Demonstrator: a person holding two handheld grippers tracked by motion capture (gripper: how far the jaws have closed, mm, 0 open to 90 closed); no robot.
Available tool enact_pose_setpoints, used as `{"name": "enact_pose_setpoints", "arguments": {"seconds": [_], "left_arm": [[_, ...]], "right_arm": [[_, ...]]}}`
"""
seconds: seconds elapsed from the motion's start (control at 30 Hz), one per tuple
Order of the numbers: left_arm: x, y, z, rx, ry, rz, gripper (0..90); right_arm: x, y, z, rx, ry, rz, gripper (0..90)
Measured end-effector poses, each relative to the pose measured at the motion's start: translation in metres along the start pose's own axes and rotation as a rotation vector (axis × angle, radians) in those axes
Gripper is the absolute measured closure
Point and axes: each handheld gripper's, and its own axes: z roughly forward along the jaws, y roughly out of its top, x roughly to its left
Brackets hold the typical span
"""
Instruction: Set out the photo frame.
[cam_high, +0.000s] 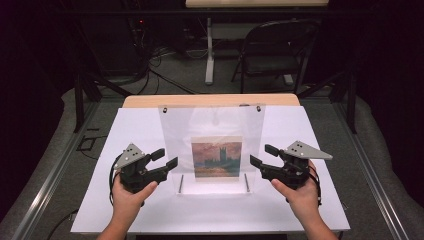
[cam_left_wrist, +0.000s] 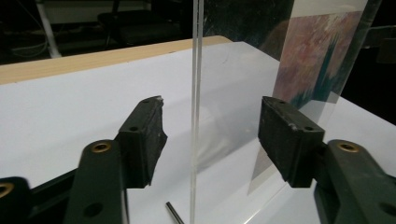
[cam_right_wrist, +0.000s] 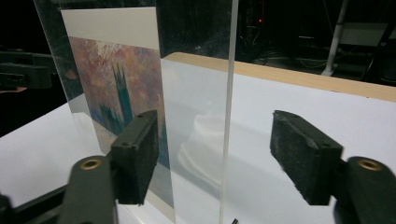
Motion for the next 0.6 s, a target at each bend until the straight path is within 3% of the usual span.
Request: {"name": "enact_pose_setpoints", "arguments": {"seconds": [0.37, 0.6], "left_arm": [[0.001, -0.001, -0.021, 0.006, 0.001, -0.001, 37.1], [0.010, -0.019, -0.038, 0.010, 0.067, -0.019, 37.0]], "right_arm": [[0.003, 0.002, -0.015, 0.000, -0.005, -0.026, 27.6], [-0.002, -0.008, -0.028, 0.003, -0.044, -0.015, 27.6]]}}
